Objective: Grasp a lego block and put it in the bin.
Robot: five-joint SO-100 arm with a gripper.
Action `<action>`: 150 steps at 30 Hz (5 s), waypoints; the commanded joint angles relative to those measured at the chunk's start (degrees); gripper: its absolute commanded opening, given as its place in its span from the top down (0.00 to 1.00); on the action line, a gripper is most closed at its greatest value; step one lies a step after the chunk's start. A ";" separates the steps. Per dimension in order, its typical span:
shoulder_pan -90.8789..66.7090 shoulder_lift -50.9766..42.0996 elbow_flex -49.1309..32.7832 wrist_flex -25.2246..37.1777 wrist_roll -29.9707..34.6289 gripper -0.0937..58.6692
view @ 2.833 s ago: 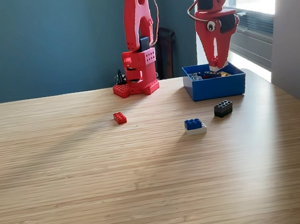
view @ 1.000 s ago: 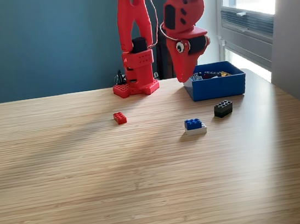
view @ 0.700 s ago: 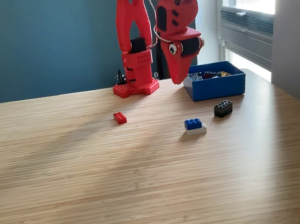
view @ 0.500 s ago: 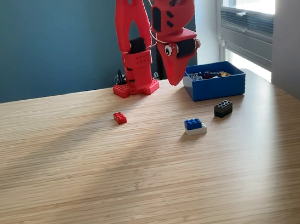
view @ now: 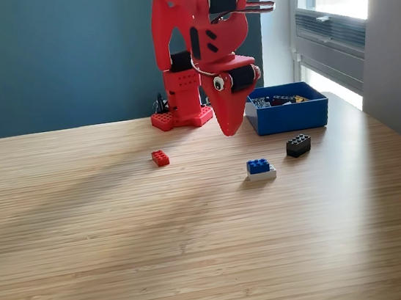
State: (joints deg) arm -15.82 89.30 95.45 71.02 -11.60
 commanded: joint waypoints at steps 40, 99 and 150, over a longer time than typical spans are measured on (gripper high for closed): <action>-0.79 -22.24 -20.39 -1.85 15.91 0.93; -51.59 6.68 -10.02 18.02 30.32 0.52; -23.47 6.59 -7.65 0.88 19.86 0.80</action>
State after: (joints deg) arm -39.20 90.44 88.07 73.74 6.50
